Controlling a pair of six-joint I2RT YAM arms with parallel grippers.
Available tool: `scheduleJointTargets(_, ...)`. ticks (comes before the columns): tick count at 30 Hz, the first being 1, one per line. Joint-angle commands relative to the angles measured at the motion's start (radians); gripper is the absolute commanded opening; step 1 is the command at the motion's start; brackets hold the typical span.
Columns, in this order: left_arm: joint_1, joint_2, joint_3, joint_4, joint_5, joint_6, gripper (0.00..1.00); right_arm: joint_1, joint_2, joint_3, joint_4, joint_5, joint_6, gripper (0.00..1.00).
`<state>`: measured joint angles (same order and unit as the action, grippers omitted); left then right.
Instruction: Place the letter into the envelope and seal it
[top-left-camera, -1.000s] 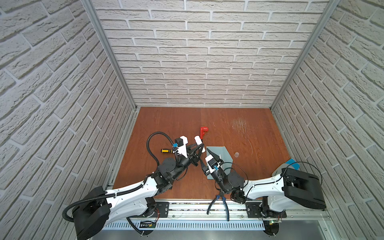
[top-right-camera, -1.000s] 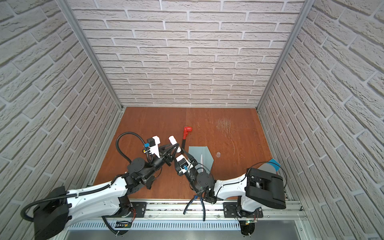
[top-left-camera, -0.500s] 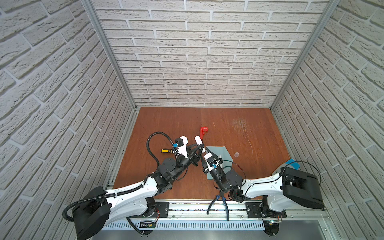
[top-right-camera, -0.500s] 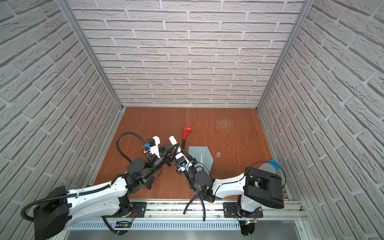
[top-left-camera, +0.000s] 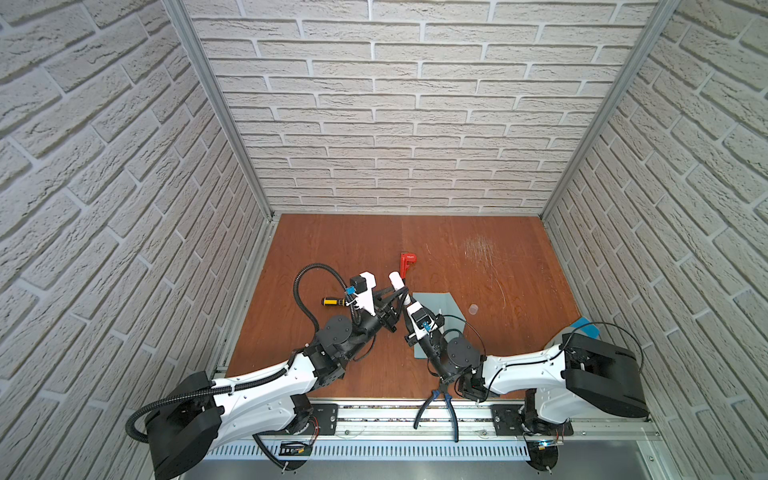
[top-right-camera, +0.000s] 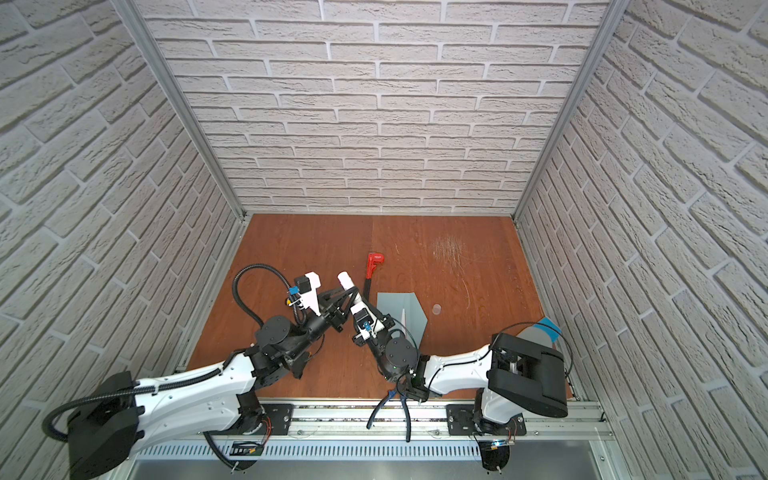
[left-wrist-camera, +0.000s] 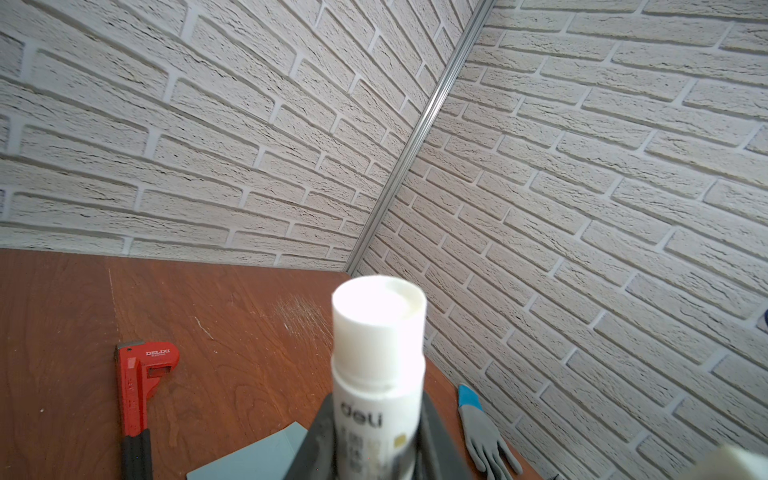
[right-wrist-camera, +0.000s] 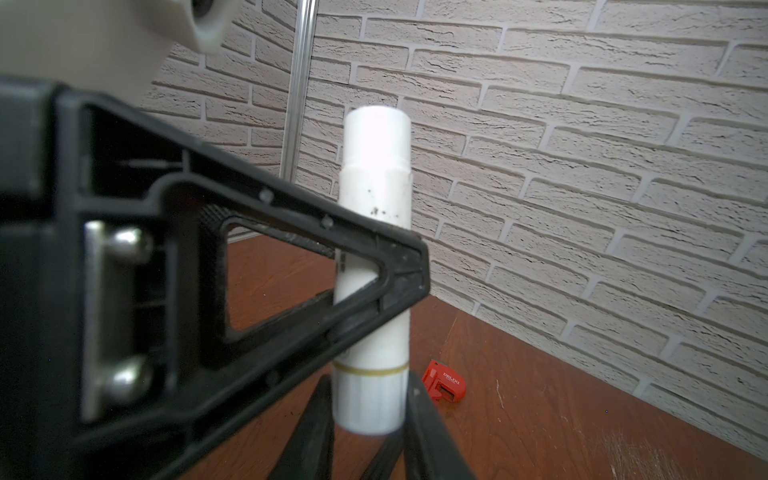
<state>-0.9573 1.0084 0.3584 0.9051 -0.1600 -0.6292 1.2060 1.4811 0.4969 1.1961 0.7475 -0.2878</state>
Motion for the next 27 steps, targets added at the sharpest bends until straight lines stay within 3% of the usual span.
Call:
scheduleJointTargets(1,-0.008,0.005,0.006,0.087,0.008,-0.002,0.00,-0.003,-0.027,0.022,0.008,-0.016,0.010,0.25)
scheduleJointTargets(9,-0.008,0.029,0.008,0.084,0.035,-0.013,0.00,-0.003,-0.076,0.025,-0.038,-0.047,0.019,0.23)
scheduleJointTargets(15,0.028,0.056,0.011,0.075,0.155,-0.063,0.00,-0.018,-0.193,0.028,-0.230,-0.149,0.123,0.16)
scheduleJointTargets(22,0.090,0.084,-0.030,0.245,0.482,-0.121,0.00,-0.091,-0.424,0.062,-0.595,-0.422,0.371,0.07)
scheduleJointTargets(27,0.118,0.085,-0.043,0.306,0.635,-0.160,0.00,-0.170,-0.557,0.114,-0.816,-0.675,0.508,0.07)
